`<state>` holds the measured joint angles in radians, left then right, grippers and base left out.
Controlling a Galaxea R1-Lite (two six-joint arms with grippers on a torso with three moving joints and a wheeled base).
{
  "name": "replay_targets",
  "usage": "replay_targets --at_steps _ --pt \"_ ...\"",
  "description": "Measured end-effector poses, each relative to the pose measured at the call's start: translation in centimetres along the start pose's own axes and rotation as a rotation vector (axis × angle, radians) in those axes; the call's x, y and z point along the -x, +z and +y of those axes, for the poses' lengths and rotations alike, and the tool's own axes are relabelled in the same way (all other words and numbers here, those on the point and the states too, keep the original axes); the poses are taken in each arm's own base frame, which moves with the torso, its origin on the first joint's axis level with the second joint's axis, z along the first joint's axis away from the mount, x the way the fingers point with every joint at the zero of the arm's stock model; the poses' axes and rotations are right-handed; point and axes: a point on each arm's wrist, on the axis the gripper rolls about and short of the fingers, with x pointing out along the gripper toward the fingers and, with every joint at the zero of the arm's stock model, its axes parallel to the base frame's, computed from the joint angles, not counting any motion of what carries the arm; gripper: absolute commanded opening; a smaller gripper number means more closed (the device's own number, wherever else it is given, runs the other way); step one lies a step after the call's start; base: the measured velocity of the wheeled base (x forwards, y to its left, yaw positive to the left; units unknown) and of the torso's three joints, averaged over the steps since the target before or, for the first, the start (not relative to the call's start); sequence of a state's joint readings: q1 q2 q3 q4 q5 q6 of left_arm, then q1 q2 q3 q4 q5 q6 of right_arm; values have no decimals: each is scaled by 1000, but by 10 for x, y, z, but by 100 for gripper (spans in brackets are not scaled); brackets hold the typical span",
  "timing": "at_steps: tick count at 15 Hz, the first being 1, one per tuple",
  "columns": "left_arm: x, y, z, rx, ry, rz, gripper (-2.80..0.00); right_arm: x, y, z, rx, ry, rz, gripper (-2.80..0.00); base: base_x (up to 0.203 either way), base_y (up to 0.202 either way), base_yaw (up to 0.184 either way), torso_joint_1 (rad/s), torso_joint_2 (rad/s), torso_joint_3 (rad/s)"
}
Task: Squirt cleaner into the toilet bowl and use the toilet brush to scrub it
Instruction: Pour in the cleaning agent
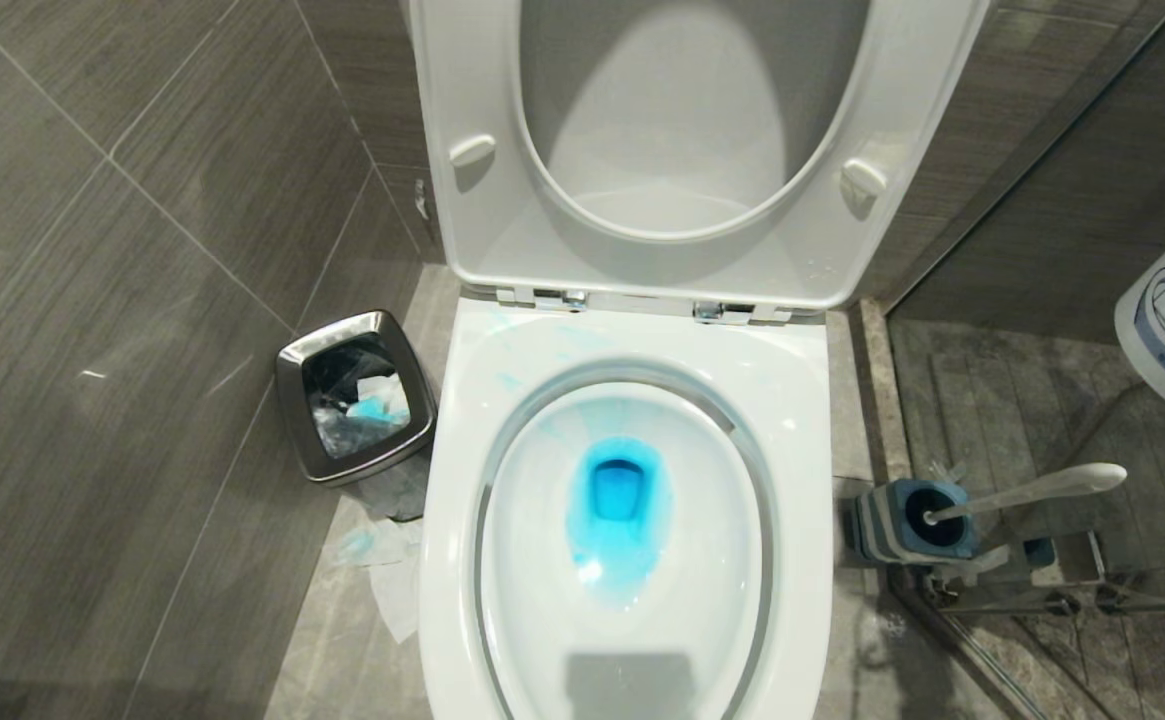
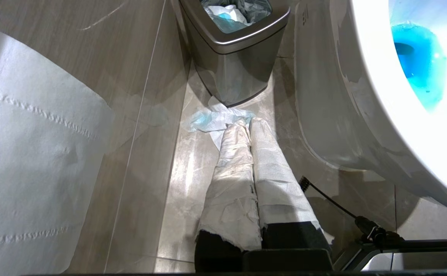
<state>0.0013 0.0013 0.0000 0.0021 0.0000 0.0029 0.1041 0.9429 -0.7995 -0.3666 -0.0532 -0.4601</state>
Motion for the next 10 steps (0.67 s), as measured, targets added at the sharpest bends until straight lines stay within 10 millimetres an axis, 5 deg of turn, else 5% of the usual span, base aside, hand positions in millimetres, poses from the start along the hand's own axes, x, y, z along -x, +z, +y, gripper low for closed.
replay_targets --at_steps 10 --pt "0 0 0 0 0 0 -280 -47 11 33 29 212 -23 -280 0 0 0 0 0 0"
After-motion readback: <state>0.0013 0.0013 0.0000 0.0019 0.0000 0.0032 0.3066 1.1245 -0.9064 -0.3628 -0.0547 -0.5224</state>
